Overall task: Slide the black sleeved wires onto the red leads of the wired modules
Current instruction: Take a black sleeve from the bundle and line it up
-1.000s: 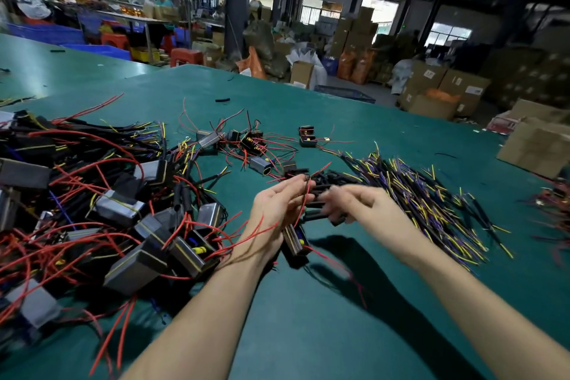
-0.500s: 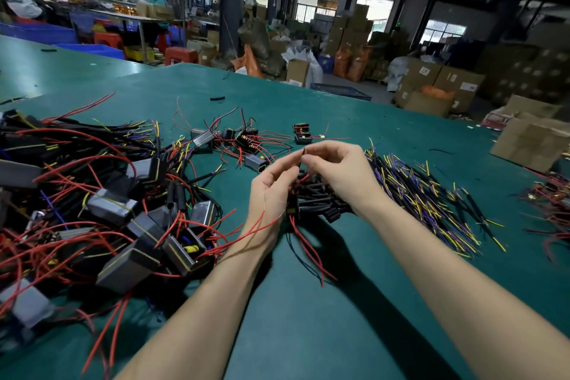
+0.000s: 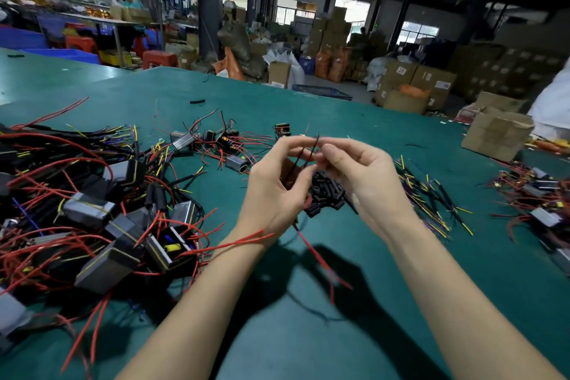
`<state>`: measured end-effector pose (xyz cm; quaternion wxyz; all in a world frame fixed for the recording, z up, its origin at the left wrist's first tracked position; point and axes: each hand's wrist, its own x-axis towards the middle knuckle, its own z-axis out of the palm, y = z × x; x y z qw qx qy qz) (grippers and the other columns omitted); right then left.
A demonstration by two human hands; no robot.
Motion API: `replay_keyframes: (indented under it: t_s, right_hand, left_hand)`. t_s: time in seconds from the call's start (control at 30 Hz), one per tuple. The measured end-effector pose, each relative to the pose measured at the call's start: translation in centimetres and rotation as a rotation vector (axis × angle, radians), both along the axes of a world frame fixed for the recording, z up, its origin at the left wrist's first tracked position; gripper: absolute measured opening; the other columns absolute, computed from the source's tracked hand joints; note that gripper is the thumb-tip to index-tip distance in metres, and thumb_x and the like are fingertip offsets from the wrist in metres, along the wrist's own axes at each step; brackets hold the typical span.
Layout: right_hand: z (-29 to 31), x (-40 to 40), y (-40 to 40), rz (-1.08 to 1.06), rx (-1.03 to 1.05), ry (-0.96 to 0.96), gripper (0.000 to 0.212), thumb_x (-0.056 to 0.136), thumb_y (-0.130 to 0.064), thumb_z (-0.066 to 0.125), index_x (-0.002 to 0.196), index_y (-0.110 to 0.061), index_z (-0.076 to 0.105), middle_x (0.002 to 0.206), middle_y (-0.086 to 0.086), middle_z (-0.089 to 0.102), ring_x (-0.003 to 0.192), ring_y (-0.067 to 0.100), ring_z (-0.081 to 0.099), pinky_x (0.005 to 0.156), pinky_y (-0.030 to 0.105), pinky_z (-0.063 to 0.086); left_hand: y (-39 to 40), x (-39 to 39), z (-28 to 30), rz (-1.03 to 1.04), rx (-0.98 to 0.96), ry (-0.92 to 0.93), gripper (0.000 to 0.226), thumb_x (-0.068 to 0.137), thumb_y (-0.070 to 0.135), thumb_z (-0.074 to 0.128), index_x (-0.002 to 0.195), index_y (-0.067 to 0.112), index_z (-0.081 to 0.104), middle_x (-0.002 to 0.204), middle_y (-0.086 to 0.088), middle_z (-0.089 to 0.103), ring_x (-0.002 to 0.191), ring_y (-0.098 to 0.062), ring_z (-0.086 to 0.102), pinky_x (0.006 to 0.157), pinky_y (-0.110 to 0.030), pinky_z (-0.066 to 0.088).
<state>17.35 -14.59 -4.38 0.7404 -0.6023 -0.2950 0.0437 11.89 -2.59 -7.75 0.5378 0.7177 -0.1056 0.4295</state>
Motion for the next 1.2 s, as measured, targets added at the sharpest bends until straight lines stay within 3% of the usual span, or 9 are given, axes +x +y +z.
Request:
replay_keyframes:
  t_s: [0.13,0.27,0.5,0.6,0.73,0.8,1.0,1.2]
  right_hand:
    - [-3.2,0.1,-1.1,-0.106,-0.017,0.125,0.012,0.087,-0.007,0.062,0.086,-0.014,0.072,0.076,0.004,0.073,0.071,0.013,0.066,0.074,0.024,0.052]
    - [-4.8,0.1,-1.4,-0.178,-0.045,0.204,0.012,0.083,-0.009,0.068,0.075,-0.015,0.075,0.073,0.0,0.071,0.066,0.008,0.063,0.062,0.015,0.048]
    - [-6.0,0.3,-1.5,-0.188,-0.04,0.349,0.009,0.083,-0.006,0.068,0.074,-0.008,0.071,0.065,0.002,0.068,0.058,0.008,0.059,0.06,0.018,0.046]
    - [-6.0,0.4,-1.5,-0.154,0.01,0.509,0.009,0.082,-0.007,0.069,0.073,-0.004,0.069,0.065,0.004,0.067,0.054,0.007,0.058,0.053,0.014,0.045]
    - [-5.7,0.5,-1.2,-0.06,0.2,0.862,0.01,0.079,-0.005,0.067,0.073,0.001,0.064,0.061,0.007,0.064,0.047,0.008,0.054,0.04,0.01,0.041]
    - [-5.7,0.3,-1.2,-0.025,0.261,0.929,0.01,0.078,-0.005,0.067,0.073,0.003,0.064,0.062,0.008,0.063,0.047,0.008,0.054,0.04,0.01,0.041]
    - [-6.0,0.1,-1.9,-0.087,0.024,0.567,0.013,0.086,-0.005,0.064,0.076,-0.001,0.071,0.069,0.009,0.068,0.06,0.013,0.061,0.056,0.015,0.052]
    - [-6.0,0.1,-2.0,-0.099,-0.008,0.516,0.014,0.087,-0.008,0.065,0.075,-0.001,0.069,0.067,0.007,0.067,0.06,0.012,0.061,0.056,0.016,0.051]
  left_hand:
    - [0.1,0.4,-0.8,-0.076,0.047,0.203,0.041,0.082,-0.003,0.065,0.099,0.032,0.051,0.083,0.002,0.068,0.081,-0.016,0.068,0.081,-0.03,0.054]
    - [0.7,0.9,-1.3,-0.131,0.074,0.304,0.032,0.082,-0.008,0.064,0.099,0.018,0.06,0.083,0.005,0.069,0.076,-0.001,0.065,0.079,-0.014,0.05]
    - [1.2,1.0,-1.9,0.004,0.186,0.387,0.029,0.081,0.003,0.07,0.108,0.014,0.069,0.087,-0.003,0.073,0.08,-0.011,0.068,0.082,-0.017,0.051]
    - [1.2,0.9,-2.1,0.021,0.167,0.413,0.024,0.08,0.004,0.071,0.101,0.016,0.072,0.085,0.0,0.073,0.076,-0.004,0.065,0.081,-0.014,0.05]
    - [1.0,0.9,-2.1,0.016,0.16,0.412,0.017,0.08,0.003,0.072,0.092,0.015,0.073,0.083,0.005,0.072,0.075,0.002,0.064,0.076,-0.008,0.046]
    - [0.9,0.8,-2.2,0.027,0.178,0.404,0.015,0.08,0.002,0.071,0.09,0.014,0.073,0.08,0.008,0.07,0.073,0.004,0.063,0.074,-0.007,0.046]
    - [1.3,0.8,-2.2,0.048,0.139,0.397,0.015,0.079,0.001,0.071,0.088,0.013,0.073,0.08,0.004,0.072,0.074,-0.001,0.066,0.074,-0.011,0.05]
    - [1.2,0.8,-2.4,0.035,0.176,0.376,0.017,0.079,0.002,0.072,0.086,0.017,0.073,0.078,0.012,0.07,0.074,0.004,0.065,0.074,-0.01,0.048]
